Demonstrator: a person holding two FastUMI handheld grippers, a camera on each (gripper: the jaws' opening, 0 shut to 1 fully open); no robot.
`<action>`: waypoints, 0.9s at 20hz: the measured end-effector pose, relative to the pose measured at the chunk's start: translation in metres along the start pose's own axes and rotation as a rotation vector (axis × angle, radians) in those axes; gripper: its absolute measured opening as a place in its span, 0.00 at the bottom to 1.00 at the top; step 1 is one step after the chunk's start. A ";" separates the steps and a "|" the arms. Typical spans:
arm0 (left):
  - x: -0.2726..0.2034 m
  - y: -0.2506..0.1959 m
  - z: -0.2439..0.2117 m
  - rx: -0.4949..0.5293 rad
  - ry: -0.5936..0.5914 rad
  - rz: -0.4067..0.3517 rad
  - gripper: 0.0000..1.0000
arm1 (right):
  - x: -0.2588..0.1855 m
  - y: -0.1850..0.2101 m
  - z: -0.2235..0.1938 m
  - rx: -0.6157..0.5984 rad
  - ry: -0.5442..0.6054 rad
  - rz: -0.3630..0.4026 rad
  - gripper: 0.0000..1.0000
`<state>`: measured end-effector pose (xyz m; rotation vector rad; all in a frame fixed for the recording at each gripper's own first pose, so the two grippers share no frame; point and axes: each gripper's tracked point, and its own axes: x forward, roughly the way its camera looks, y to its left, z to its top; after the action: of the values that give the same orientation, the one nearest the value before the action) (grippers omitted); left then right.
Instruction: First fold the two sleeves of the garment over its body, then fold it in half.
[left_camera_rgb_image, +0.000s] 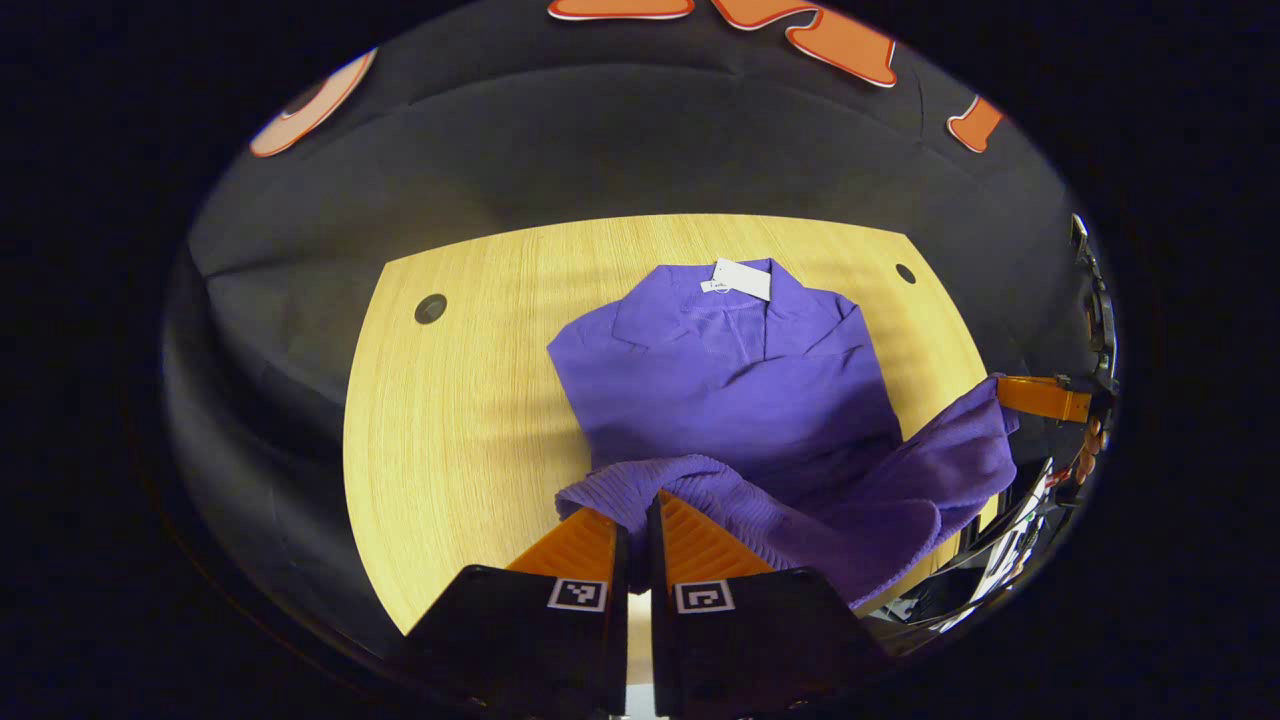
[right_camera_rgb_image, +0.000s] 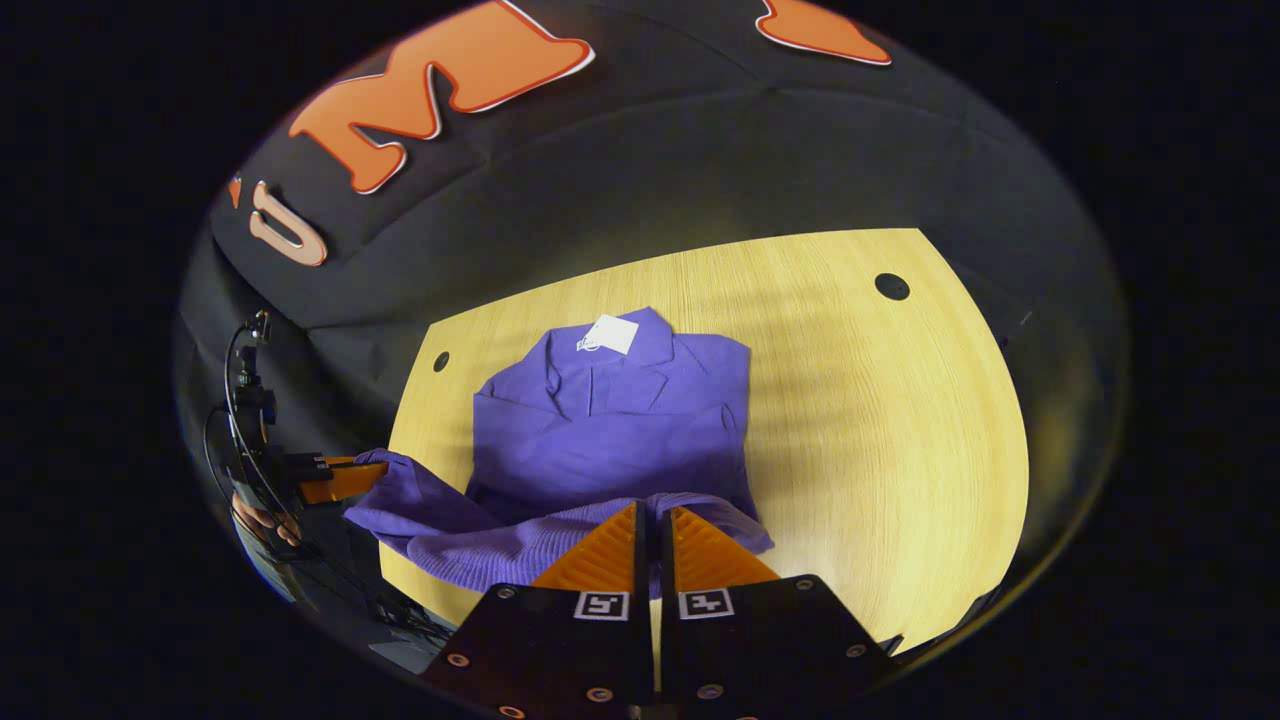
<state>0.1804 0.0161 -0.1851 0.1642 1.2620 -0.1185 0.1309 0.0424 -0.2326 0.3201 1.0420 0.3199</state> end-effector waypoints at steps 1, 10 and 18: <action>0.004 0.003 0.008 0.006 0.011 0.016 0.11 | 0.008 -0.004 0.007 0.003 0.003 -0.002 0.04; 0.047 0.007 0.084 0.047 -0.027 0.103 0.11 | 0.068 -0.023 0.066 0.028 0.038 0.034 0.04; 0.092 0.023 0.117 0.036 -0.101 0.203 0.11 | 0.126 -0.030 0.102 0.136 0.046 0.086 0.04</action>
<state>0.3219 0.0165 -0.2368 0.3127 1.1368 0.0259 0.2825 0.0548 -0.2960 0.4826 1.0993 0.3353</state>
